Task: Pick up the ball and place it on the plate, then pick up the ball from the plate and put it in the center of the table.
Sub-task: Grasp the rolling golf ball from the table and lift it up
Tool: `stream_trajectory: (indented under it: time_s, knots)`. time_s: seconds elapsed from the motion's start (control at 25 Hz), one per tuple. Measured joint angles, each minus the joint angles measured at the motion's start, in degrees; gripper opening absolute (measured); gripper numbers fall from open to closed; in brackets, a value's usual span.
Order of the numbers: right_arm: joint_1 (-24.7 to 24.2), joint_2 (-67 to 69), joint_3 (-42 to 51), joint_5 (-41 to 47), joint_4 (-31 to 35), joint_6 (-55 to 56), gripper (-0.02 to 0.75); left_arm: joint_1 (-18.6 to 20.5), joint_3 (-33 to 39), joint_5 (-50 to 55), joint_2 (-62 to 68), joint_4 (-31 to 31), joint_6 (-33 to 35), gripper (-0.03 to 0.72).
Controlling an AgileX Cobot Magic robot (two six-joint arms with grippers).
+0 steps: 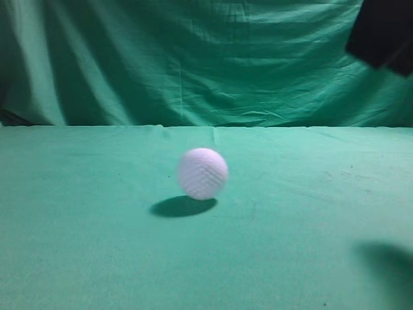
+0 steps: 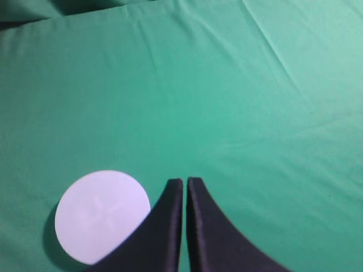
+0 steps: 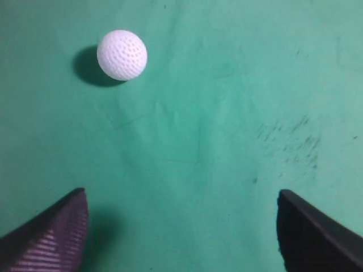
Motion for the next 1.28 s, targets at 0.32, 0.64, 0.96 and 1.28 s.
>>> stream_trajectory:
  time_s: [0.32,0.64,0.96,1.28]
  knots:
    - [4.1,13.6,-0.1,-7.7,2.2,-2.2,0.595,0.0,13.3,-4.3,-12.4,-1.1,3.2,0.000]
    - [4.4,21.9,-6.7,-9.9,4.2,-2.2,0.595,0.0,16.5,-4.6,-16.5,-2.3,5.0,0.000]
    - [4.4,25.7,-8.5,-9.7,3.7,-2.2,0.547,0.0,16.7,-4.6,-16.6,-2.6,5.3,0.000]
    - [4.4,25.9,-8.5,-9.4,2.1,-1.1,0.446,0.0,16.7,-4.6,-16.6,-2.6,5.4,0.000]
